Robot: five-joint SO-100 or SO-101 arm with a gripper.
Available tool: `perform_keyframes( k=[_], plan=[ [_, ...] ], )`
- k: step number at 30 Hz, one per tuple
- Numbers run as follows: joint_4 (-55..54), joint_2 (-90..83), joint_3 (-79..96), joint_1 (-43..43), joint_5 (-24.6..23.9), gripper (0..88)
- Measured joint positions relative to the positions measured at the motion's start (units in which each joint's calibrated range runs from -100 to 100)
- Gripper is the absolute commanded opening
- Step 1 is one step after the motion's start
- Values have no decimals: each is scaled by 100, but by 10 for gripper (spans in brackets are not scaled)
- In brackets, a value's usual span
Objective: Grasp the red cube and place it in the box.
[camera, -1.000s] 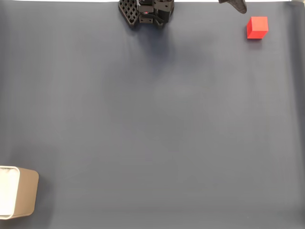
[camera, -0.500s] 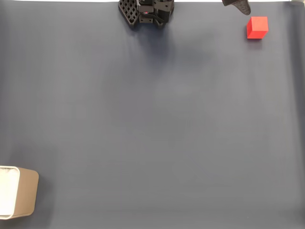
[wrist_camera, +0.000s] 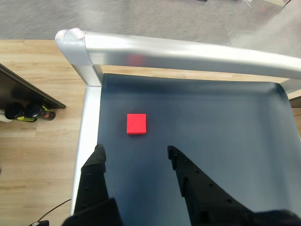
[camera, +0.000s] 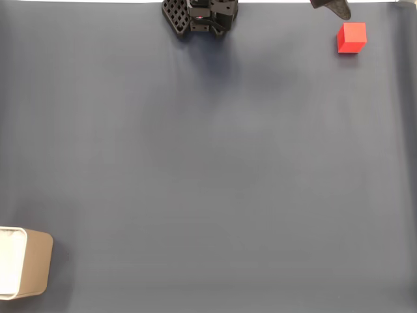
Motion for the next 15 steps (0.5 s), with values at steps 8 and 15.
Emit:
perform_keyframes(
  k=[8,15],
  plan=[
    [-621,417,416,-96,-29,318],
    [-1161,868,651,-148,-44,331]
  ],
)
